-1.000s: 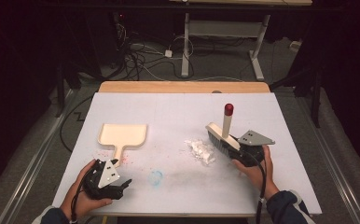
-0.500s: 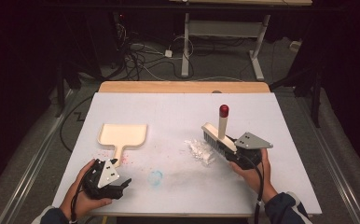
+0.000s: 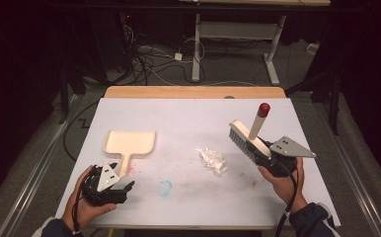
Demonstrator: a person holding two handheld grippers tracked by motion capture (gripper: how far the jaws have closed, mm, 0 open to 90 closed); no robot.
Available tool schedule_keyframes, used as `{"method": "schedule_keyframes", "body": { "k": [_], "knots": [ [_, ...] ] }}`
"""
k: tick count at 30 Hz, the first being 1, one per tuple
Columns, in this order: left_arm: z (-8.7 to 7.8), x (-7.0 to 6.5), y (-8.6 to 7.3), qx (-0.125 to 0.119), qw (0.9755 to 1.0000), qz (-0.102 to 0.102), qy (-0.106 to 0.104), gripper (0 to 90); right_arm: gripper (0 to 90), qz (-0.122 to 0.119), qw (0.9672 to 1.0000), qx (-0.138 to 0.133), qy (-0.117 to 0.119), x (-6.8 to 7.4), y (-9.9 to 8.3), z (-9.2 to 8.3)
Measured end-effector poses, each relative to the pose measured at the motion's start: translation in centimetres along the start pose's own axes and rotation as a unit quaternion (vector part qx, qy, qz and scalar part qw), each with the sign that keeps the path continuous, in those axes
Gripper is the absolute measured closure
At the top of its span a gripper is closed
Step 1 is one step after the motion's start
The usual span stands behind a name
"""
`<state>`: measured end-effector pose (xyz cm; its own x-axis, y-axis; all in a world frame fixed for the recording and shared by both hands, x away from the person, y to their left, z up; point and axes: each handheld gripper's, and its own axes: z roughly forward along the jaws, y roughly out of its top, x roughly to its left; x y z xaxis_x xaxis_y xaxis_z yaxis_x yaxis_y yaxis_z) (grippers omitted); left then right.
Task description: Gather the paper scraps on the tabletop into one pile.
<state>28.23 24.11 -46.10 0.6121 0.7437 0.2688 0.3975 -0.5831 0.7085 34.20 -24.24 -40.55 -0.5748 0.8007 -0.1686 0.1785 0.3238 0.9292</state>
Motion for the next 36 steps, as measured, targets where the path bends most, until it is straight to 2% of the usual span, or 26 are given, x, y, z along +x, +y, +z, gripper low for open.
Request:
{"method": "schedule_keyframes", "body": {
  "k": [3, 6, 8, 10, 13, 15, 17, 21, 25, 27, 28, 36],
  "knots": [
    [0.2, 0.3, -0.1, 0.009, 0.9994, -0.031, 0.013, 20.1, 67.8, -0.003, 1.0000, -0.005, -0.006, -0.1, 0.1, -0.5],
    [0.8, 0.7, -0.2, 0.035, 0.9966, -0.072, 0.022, 21.1, 67.8, -0.005, 0.9999, -0.004, -0.010, -0.3, -0.1, -0.8],
    [1.3, 1.2, -0.4, 0.044, 0.9928, -0.110, 0.015, 21.2, 67.8, -0.006, 0.9999, 0.000, -0.010, -0.5, -0.2, -0.9],
    [2.0, 1.7, -0.5, 0.059, 0.9872, -0.148, 0.012, 21.3, 67.8, -0.008, 0.9998, 0.002, -0.016, -0.6, -0.3, -1.0],
    [3.4, 2.4, -0.7, 0.087, 0.9787, -0.186, 0.003, 22.3, 67.8, -0.003, 0.9998, 0.004, -0.019, -0.9, -0.5, -1.1],
    [4.1, 2.7, -0.8, 0.092, 0.9750, -0.202, -0.005, 23.0, 67.8, -0.002, 0.9998, 0.005, -0.021, -1.1, -0.5, -1.1],
    [4.4, 3.0, -0.8, 0.090, 0.9726, -0.214, -0.012, 22.5, 67.8, 0.000, 0.9998, 0.007, -0.019, -1.1, -0.6, -1.1],
    [4.9, 3.2, -0.6, 0.085, 0.9710, -0.223, -0.006, 23.7, 67.8, 0.021, 0.9998, 0.004, -0.003, -1.3, -0.6, -1.0],
    [5.2, 3.2, -0.4, 0.077, 0.9682, -0.238, 0.005, 25.9, 67.8, 0.020, 0.9997, 0.010, -0.002, -1.2, -0.8, -0.7],
    [5.4, 3.2, -0.3, 0.077, 0.9681, -0.238, 0.008, 26.4, 67.8, 0.025, 0.9996, 0.013, 0.003, -1.1, -0.8, -0.6],
    [5.5, 3.2, -0.2, 0.076, 0.9673, -0.242, 0.010, 26.7, 67.8, 0.029, 0.9995, 0.014, 0.004, -1.0, -0.8, -0.5],
    [5.9, 3.4, 0.2, 0.078, 0.9666, -0.243, 0.016, 31.7, 67.8, 0.025, 0.9995, 0.017, 0.006, -1.2, -0.9, -0.3]
  ]
}}
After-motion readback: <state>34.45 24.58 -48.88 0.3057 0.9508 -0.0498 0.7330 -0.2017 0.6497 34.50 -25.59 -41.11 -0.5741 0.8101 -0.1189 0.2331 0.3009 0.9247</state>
